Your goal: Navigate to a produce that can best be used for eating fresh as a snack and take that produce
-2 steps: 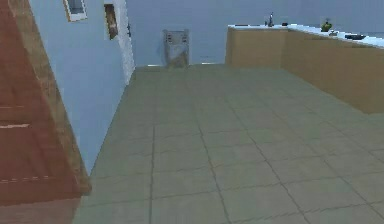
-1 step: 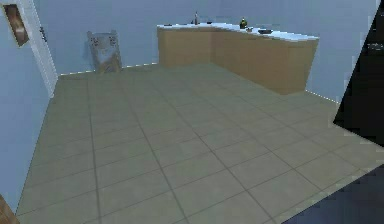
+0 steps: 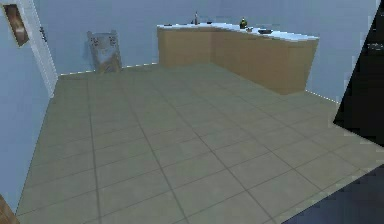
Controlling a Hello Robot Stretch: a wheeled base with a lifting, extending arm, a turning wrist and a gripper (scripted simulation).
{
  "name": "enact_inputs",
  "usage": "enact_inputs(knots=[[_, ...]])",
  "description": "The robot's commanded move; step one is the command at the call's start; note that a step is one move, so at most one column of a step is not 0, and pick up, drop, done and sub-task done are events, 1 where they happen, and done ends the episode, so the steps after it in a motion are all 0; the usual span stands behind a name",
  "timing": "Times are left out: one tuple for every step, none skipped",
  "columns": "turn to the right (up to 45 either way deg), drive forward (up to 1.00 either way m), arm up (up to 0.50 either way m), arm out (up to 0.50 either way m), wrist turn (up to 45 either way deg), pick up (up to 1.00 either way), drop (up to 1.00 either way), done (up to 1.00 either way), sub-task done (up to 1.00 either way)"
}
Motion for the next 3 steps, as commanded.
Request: enact_inputs(knots=[[0.0, 0.00, 0.38, 0.00, 0.0, 0.00, 0.00, 0.00, 0.00], [0.0, 0.00, 0.00, 0.28, 0.0, 0.00, 0.00, 0.00, 0.00], [0.0, 0.00, 0.00, 0.00, 45.0, 0.00, 0.00, 0.00, 0.00]])
